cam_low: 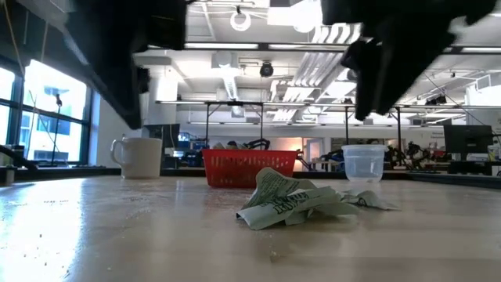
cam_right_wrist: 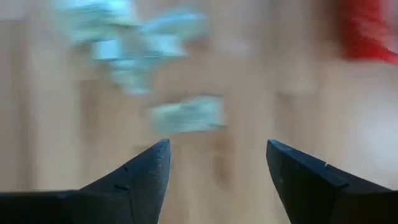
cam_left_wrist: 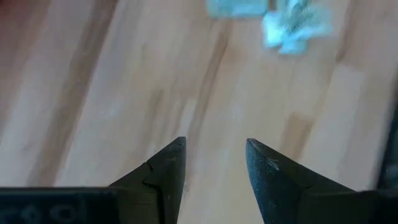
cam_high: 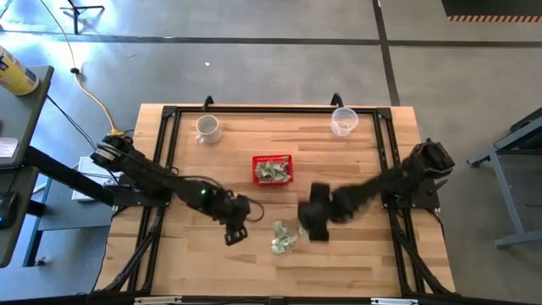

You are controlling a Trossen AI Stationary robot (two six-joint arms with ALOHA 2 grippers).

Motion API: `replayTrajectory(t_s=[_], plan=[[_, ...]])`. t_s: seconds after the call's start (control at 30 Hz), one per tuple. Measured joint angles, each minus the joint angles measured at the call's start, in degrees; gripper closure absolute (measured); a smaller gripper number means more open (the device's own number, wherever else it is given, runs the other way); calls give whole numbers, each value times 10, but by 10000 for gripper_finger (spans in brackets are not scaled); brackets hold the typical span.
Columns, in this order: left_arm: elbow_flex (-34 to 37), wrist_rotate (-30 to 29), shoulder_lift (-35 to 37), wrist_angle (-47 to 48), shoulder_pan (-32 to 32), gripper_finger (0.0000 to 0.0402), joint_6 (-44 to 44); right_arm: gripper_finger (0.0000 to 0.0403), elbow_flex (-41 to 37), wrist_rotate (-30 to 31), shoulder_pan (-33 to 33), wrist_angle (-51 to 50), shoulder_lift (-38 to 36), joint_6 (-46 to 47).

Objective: Pick and place items into bin
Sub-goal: Put the stevia packet into the red bin

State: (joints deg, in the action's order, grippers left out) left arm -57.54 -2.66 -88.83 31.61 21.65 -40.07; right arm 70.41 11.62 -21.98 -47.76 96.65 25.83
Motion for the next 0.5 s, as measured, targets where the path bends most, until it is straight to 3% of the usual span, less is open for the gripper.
replayTrajectory(t_s=[0.13, 0.27, 0.5], plan=[[0, 73, -4, -17, -36, 202, -9, 148, -13, 58, -76, 69, 22, -62], [0, 124, -4, -9, -49, 202, -65, 147, -11, 113, -94, 112, 47, -167], [-1, 114, 18, 0, 42, 202, -130, 148, -12, 50, -61, 114, 87, -356]])
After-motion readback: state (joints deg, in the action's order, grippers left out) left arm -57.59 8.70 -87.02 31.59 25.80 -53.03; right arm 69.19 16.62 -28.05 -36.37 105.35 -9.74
